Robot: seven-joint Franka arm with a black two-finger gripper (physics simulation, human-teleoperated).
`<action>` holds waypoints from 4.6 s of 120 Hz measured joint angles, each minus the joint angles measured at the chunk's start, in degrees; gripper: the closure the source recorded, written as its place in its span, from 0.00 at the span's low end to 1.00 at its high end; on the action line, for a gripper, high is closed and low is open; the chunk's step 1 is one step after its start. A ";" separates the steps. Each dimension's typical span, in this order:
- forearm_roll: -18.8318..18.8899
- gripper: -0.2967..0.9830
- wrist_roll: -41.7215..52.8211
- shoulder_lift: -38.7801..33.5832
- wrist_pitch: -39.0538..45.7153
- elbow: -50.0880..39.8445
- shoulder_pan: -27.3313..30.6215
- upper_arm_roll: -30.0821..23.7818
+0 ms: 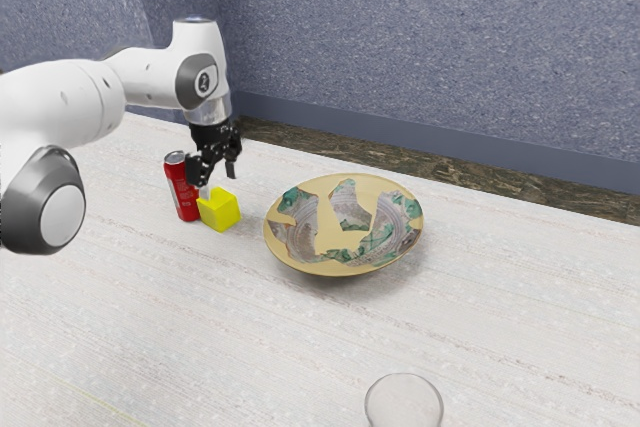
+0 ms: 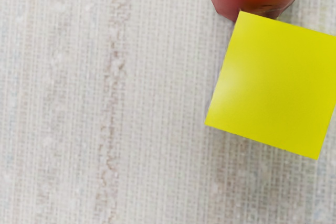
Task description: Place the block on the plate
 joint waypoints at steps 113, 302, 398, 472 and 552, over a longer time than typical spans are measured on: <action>0.25 0.23 -0.80 15.57 0.67 16.19 8.80 -4.92; 0.31 0.57 -0.31 17.38 1.47 16.67 9.83 -9.60; 0.57 0.58 -0.49 5.88 -1.76 14.04 3.89 -9.89; -2.69 0.58 -0.40 6.66 0.81 9.57 -7.03 -11.57; -4.05 0.58 0.00 11.51 7.02 10.14 -8.20 -11.88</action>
